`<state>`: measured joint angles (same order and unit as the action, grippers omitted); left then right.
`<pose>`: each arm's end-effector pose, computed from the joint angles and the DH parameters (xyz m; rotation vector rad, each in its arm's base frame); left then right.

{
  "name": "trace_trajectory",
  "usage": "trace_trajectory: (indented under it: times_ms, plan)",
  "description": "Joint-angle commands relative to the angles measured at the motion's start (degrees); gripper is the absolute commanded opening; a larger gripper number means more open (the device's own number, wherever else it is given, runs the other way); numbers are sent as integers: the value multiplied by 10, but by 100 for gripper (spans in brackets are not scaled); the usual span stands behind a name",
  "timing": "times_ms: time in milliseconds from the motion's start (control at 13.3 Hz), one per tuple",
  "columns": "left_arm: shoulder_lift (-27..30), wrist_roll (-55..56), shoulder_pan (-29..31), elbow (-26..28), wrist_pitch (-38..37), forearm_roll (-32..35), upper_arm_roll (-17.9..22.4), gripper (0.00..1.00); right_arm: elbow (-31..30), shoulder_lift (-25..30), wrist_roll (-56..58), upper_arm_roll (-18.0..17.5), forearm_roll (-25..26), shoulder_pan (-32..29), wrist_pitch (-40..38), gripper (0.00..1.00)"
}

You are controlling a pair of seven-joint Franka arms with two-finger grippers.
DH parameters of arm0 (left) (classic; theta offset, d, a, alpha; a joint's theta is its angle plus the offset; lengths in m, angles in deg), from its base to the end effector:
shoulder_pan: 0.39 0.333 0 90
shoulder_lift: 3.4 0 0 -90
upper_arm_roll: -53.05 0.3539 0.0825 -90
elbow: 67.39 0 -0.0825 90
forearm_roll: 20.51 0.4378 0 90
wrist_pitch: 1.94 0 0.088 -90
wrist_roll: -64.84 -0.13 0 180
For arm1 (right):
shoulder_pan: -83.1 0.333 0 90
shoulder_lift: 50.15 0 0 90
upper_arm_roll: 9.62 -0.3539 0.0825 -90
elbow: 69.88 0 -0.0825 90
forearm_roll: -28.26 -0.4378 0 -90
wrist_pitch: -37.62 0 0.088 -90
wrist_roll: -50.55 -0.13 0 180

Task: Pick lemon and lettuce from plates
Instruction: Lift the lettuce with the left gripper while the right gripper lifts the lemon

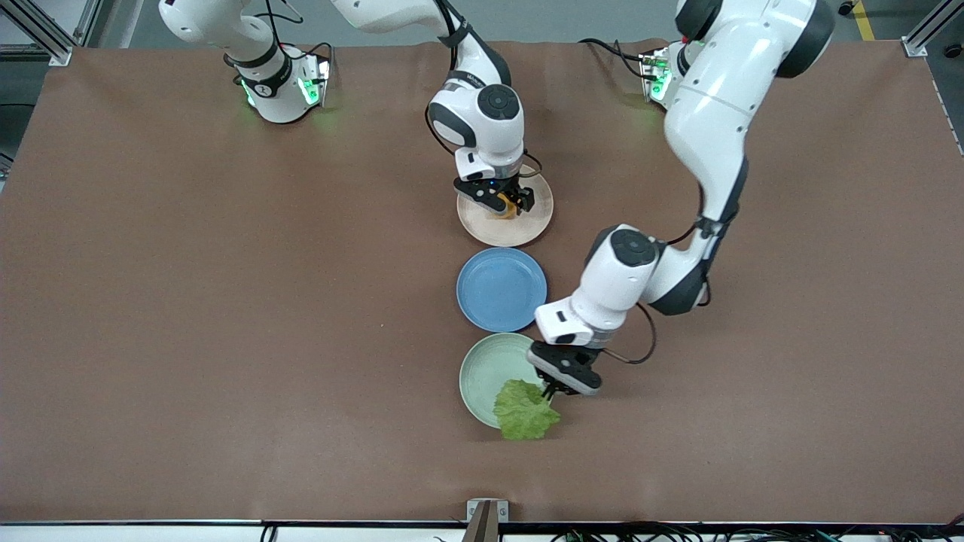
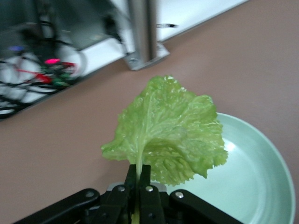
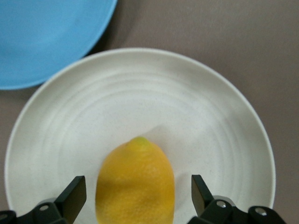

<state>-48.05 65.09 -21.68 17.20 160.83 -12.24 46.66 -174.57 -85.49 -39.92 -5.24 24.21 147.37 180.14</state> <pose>0.7539 -0.3791 0.2570 2.7830 -0.7820 0.8596 0.3535 0.6161 0.1665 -2.9704 0.8764 -0.0176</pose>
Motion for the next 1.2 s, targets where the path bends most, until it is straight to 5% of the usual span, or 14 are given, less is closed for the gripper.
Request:
trace_trajectory:
  times_ms: [0,75,300,600,975,1050,1125]
  plan:
    - [108,2,52,102,-66,15,-6,1,7,-5,-20,8,15,12,2,83]
    - [123,0,61,103,-120,15,-5,1,7,-5,-20,8,15,17,1,73]
    - [152,-19,116,118,-255,17,-5,2,7,1,-9,10,16,8,-7,4]
    - [154,-55,196,178,-263,17,-5,4,0,72,147,34,19,-62,-83,2]
    - [143,-50,248,227,-258,14,-14,20,-60,141,415,34,19,-228,-84,2]
    - [142,-48,247,228,-258,13,-14,43,-79,149,477,34,18,-267,-83,2]
    - [142,-45,247,228,-257,12,-14,82,-94,156,529,34,18,-300,-83,2]
